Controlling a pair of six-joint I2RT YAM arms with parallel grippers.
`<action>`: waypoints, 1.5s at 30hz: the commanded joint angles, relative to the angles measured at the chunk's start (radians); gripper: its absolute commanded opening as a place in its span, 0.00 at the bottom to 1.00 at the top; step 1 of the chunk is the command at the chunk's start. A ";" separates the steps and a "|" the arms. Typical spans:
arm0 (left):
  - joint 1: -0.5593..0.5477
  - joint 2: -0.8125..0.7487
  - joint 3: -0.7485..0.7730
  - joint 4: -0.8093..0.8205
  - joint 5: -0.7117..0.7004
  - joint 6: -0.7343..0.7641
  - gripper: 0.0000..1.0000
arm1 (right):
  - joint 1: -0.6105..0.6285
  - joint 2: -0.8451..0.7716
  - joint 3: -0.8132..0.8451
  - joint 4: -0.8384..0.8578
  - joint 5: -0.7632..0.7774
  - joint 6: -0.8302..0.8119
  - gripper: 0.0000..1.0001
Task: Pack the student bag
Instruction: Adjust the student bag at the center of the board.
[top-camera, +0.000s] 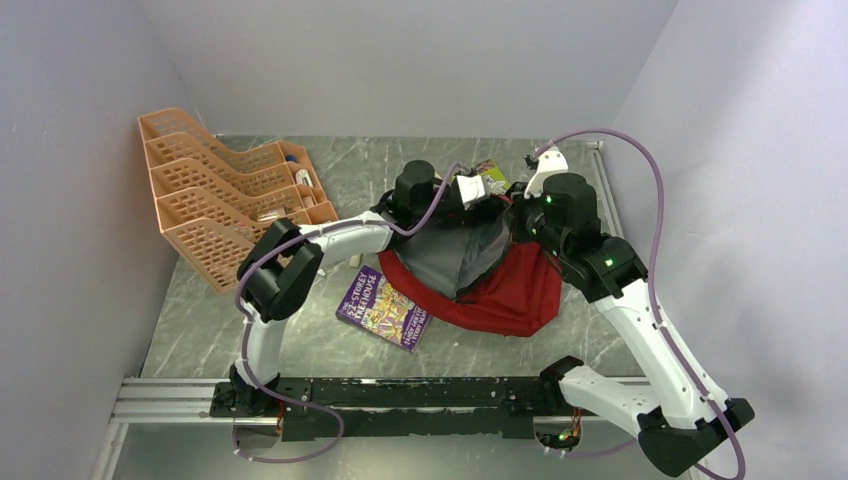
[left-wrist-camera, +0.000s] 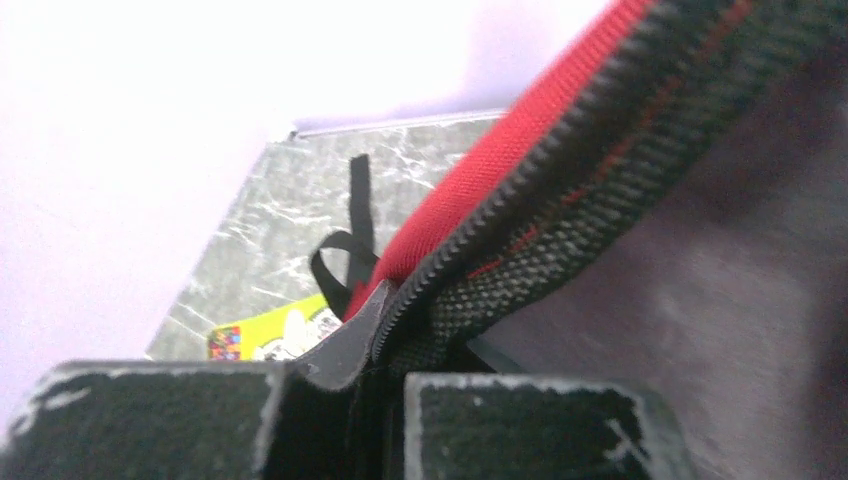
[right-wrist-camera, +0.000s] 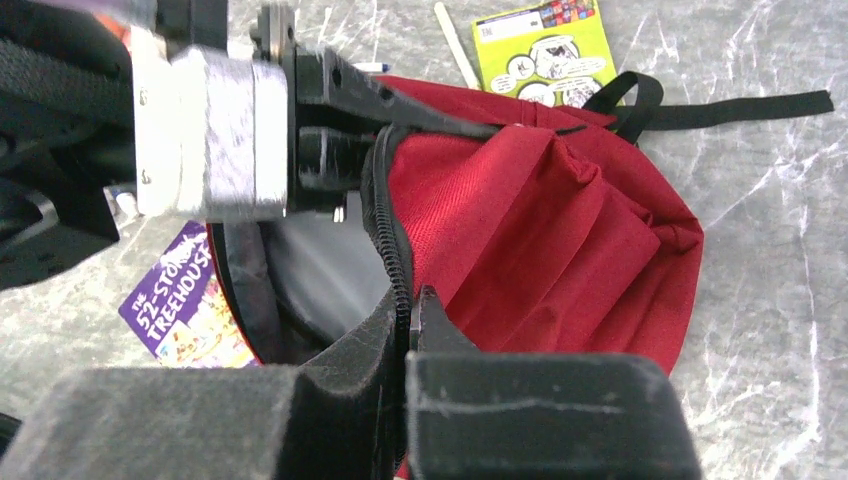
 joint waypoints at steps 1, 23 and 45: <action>0.020 0.020 0.093 0.041 -0.028 0.058 0.05 | -0.006 -0.046 -0.027 -0.045 -0.018 0.052 0.00; 0.057 0.207 0.375 -0.072 0.014 0.090 0.48 | -0.069 -0.223 -0.588 0.192 0.396 0.564 0.00; 0.071 -0.085 0.037 -0.145 -0.233 -0.290 0.83 | -0.359 0.018 -0.738 0.543 0.235 0.455 0.37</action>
